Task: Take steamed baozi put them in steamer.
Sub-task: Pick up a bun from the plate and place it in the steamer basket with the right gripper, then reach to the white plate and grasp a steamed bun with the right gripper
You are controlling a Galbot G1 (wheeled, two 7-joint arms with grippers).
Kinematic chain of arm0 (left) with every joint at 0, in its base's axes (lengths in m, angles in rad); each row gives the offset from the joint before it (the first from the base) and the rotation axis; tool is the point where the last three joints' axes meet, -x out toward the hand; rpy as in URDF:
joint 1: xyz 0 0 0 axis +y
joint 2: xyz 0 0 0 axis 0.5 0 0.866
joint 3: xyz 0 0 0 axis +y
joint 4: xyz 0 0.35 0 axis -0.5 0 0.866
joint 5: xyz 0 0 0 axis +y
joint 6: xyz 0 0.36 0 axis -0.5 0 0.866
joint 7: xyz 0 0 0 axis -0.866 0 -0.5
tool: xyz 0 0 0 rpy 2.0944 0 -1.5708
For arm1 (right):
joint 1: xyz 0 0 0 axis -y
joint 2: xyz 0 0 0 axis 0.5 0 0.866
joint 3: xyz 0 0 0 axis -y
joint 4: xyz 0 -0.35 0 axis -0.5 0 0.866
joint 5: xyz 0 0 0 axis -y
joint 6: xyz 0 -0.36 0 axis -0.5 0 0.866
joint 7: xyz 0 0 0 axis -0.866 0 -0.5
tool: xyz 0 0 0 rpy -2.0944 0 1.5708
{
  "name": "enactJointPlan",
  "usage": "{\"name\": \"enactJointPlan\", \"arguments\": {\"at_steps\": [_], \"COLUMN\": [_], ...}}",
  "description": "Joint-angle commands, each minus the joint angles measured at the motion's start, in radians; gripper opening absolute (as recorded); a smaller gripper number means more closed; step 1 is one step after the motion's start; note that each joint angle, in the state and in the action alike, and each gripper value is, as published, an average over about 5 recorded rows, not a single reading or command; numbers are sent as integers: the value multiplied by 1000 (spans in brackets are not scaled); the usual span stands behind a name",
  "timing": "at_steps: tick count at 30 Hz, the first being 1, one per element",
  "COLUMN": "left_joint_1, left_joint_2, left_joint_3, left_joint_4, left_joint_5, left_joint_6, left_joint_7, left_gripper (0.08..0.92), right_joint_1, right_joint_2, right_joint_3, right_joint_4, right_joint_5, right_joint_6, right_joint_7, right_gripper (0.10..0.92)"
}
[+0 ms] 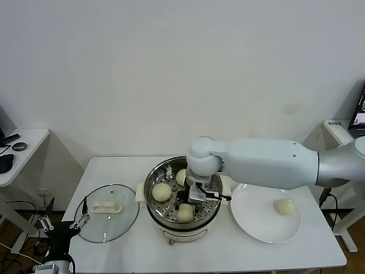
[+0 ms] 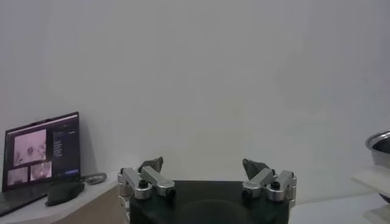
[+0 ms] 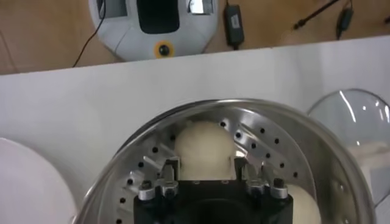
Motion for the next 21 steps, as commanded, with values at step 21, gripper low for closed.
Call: {"name": "enactJointPlan", "arguments": {"at_steps": [21], "left_joint_1": [-39], "left_joint_2": [38], "left_joint_3": [24], "left_joint_4": [21], "left_joint_5": [-7], "left_joint_6": [1], "left_joint_7": [3], "left_gripper": [823], "right_joint_1": [-4], "right_joint_2": [-644], "right_joint_3": [291], "right_joint_4": [-5], "right_joint_5": [160], "right_joint_6": [-586], "right_joint_7": [12], "right_gripper": [823]}}
